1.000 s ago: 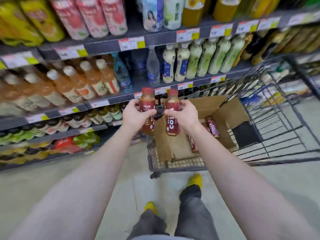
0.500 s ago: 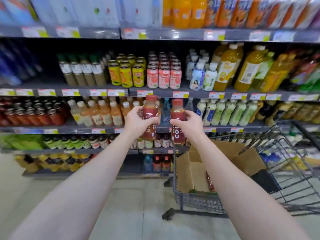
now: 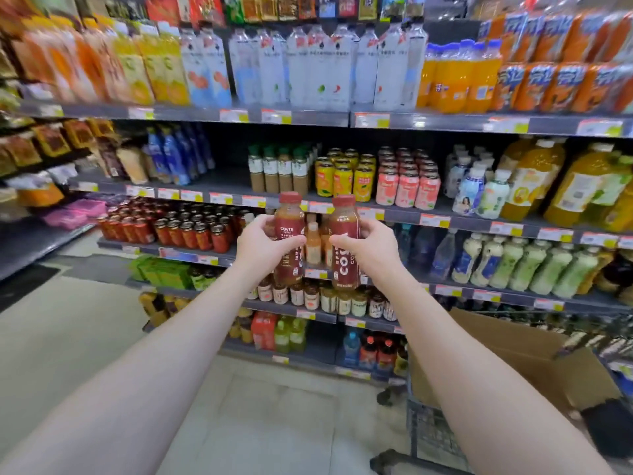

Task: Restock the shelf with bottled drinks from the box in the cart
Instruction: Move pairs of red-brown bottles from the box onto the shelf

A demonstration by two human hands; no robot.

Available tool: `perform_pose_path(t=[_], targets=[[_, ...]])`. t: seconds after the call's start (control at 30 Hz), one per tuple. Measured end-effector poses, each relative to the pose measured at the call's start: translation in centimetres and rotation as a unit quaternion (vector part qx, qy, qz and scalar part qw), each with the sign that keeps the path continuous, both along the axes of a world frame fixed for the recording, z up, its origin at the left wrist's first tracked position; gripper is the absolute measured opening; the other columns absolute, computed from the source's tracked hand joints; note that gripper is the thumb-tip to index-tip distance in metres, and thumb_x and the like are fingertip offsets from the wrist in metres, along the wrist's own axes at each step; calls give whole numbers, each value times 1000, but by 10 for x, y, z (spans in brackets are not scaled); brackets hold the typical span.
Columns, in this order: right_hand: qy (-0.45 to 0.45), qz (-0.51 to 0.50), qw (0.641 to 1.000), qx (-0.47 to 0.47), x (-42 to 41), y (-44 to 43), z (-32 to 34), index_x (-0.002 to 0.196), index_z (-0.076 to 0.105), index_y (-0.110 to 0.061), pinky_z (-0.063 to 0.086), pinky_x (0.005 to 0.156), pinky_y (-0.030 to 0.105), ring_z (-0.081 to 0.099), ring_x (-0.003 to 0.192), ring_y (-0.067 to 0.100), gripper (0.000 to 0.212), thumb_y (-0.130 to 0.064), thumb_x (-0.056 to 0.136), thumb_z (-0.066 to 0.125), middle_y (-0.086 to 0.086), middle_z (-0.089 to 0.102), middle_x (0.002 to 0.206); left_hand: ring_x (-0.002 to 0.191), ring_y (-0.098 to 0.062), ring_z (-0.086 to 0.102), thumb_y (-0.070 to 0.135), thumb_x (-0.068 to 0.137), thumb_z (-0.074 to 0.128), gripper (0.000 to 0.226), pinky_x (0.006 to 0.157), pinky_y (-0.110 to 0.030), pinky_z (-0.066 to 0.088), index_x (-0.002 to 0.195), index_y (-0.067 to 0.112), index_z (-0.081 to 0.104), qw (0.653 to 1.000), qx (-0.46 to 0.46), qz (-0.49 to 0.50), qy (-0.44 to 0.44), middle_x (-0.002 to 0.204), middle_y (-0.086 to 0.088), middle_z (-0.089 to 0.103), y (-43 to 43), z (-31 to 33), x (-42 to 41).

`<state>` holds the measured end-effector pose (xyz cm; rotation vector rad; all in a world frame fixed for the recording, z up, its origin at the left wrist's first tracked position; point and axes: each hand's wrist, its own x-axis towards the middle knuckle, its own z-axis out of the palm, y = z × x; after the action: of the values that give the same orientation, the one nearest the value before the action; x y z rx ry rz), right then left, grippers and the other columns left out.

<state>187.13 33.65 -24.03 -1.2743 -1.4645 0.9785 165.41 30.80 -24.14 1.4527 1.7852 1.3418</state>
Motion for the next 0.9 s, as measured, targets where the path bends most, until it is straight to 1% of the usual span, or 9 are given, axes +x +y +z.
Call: perform_pose_path(t=[0.1, 0.13, 0.2, 0.33, 0.47, 0.57, 0.7, 0.83, 0.9], targets=[[5, 24, 1000, 12, -50, 0, 12, 115, 67, -25, 60, 73, 25, 71, 80, -3, 45, -29, 75, 89, -14, 74, 96, 101, -9, 66, 43, 69, 94, 64, 83, -29, 55, 122, 26, 62, 1000, 8, 18, -4, 107, 11, 68, -1, 10, -47], [4, 28, 999, 18, -69, 3, 15, 117, 67, -25, 59, 75, 25, 71, 83, -2, 48, -29, 75, 89, -15, 74, 98, 102, -10, 66, 43, 68, 94, 65, 86, -32, 56, 122, 26, 62, 1000, 10, 22, -8, 108, 10, 68, 1, 13, -64], [0, 32, 999, 27, -109, 10, 20, 120, 65, -26, 60, 80, 31, 71, 89, 3, 52, -32, 74, 90, -14, 73, 101, 101, -8, 65, 44, 68, 94, 67, 85, -31, 54, 124, 24, 62, 1000, 12, 27, -8, 109, 10, 68, 5, 17, -100], [-6, 37, 999, 36, -194, 36, 26, 119, 64, -26, 63, 78, 34, 72, 88, 5, 56, -39, 72, 90, -13, 73, 99, 97, -4, 62, 40, 69, 94, 66, 83, -30, 52, 123, 23, 61, 1000, 13, 26, -7, 107, 9, 67, 21, 20, -180], [-16, 48, 998, 44, -273, 66, 36, 113, 63, -29, 61, 76, 32, 71, 88, 5, 49, -40, 73, 89, -15, 72, 97, 102, -13, 66, 38, 68, 95, 70, 89, -32, 52, 126, 18, 61, 999, 4, 18, 35, 110, 6, 68, 46, 27, -262], [-3, 43, 998, 45, -320, 88, 38, 118, 67, -26, 62, 81, 36, 72, 92, 7, 53, -41, 73, 90, -13, 73, 103, 95, -7, 62, 38, 71, 93, 63, 84, -29, 50, 119, 27, 54, 999, 1, 15, 51, 103, 13, 63, 64, 38, -308], [-9, 43, 999, 33, -368, 115, 36, 116, 68, -26, 61, 82, 36, 71, 92, 7, 48, -39, 75, 88, -13, 73, 101, 96, -7, 66, 39, 71, 93, 64, 84, -33, 58, 122, 24, 58, 1000, 6, 10, 25, 107, 8, 68, 94, 40, -345], [-6, 35, 999, 32, -398, 145, 30, 112, 63, -29, 57, 77, 30, 68, 90, 4, 43, -33, 77, 88, -17, 68, 97, 93, 5, 57, 39, 73, 92, 61, 79, -26, 50, 122, 25, 58, 1000, 21, 9, 21, 102, 18, 61, 130, 30, -370], [-9, 35, 999, 26, -409, 164, 23, 109, 62, -31, 57, 76, 29, 68, 90, 4, 42, -32, 77, 88, -16, 69, 97, 94, 6, 57, 39, 73, 92, 63, 75, -21, 48, 123, 25, 57, 1000, 21, 7, 12, 103, 18, 61, 150, 21, -380]])
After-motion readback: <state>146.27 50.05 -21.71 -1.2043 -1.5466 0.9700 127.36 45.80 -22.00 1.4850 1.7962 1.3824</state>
